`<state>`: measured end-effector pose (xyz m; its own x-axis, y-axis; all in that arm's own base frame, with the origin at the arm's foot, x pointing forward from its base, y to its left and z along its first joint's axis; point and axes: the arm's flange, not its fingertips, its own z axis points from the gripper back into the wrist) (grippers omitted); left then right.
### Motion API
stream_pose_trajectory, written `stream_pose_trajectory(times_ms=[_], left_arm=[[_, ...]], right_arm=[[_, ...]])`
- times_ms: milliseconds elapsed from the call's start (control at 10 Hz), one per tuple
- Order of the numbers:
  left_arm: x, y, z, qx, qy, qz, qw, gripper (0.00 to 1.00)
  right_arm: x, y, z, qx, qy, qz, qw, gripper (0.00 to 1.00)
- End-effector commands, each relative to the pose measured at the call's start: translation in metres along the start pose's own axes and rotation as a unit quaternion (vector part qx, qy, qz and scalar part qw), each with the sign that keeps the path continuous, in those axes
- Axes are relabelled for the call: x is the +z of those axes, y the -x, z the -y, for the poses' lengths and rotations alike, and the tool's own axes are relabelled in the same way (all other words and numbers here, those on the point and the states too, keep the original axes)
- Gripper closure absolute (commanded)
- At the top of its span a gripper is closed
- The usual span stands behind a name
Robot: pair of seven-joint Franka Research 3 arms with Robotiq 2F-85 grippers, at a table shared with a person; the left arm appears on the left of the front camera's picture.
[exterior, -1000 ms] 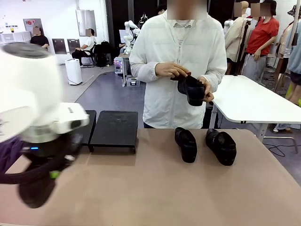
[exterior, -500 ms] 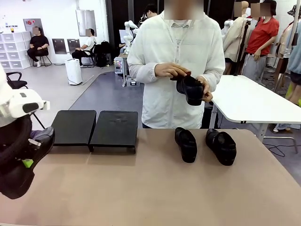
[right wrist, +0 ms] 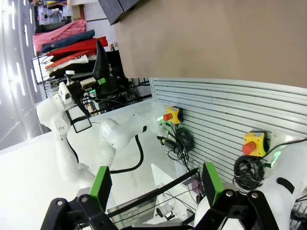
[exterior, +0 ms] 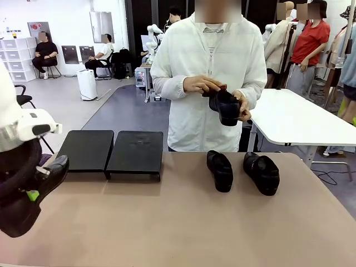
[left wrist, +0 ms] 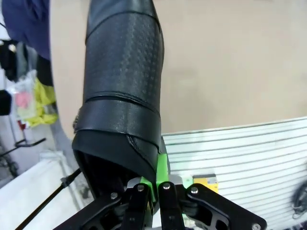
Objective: Organize the shoes by placing them on the stand.
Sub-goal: Place the Shoe from the middle of the table onto the Shoes Stand.
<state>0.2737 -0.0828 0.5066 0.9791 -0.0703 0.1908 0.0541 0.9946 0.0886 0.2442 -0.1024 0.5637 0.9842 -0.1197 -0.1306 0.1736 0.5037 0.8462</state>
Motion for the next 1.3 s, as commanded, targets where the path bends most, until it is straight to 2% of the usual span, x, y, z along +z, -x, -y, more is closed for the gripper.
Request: stream_pose_trajectory(times_ms=[0, 200, 300, 500, 600, 700, 1000, 1200], left_arm=[[0.016, -0.065, -0.042, 0.008, 0.025, 0.029, 0.999, 1.00], [0.015, -0.142, -0.079, -0.038, -0.004, 0.093, 0.995, 1.00], [0.005, -0.177, -0.092, -0.034, -0.026, 0.096, 0.994, 1.00], [-0.029, -0.230, -0.106, -0.043, -0.047, 0.134, 0.989, 1.00], [-0.048, -0.253, -0.107, -0.032, -0.030, 0.173, 0.984, 1.00], [-0.062, -0.268, -0.103, 0.001, -0.012, 0.188, 0.982, 1.00], [-0.091, -0.289, -0.088, 0.060, -0.013, 0.188, 0.980, 1.00], [-0.105, -0.294, -0.080, 0.061, -0.008, 0.172, 0.983, 1.00]], right_arm=[[0.003, 0.002, 0.001, 0.010, 0.004, -0.004, 1.000, 0.00], [0.003, 0.002, 0.001, 0.010, 0.004, -0.004, 1.000, 0.00], [0.003, 0.002, 0.001, 0.010, 0.004, -0.004, 1.000, 0.00], [0.003, 0.002, 0.001, 0.010, 0.004, -0.004, 1.000, 0.00], [0.003, 0.002, 0.001, 0.010, 0.004, -0.004, 1.000, 0.00], [0.003, 0.002, 0.001, 0.010, 0.004, -0.004, 1.000, 0.00], [0.003, 0.002, 0.001, 0.010, 0.004, -0.004, 1.000, 0.00], [0.003, 0.002, 0.001, 0.010, 0.004, -0.004, 1.000, 0.00]])
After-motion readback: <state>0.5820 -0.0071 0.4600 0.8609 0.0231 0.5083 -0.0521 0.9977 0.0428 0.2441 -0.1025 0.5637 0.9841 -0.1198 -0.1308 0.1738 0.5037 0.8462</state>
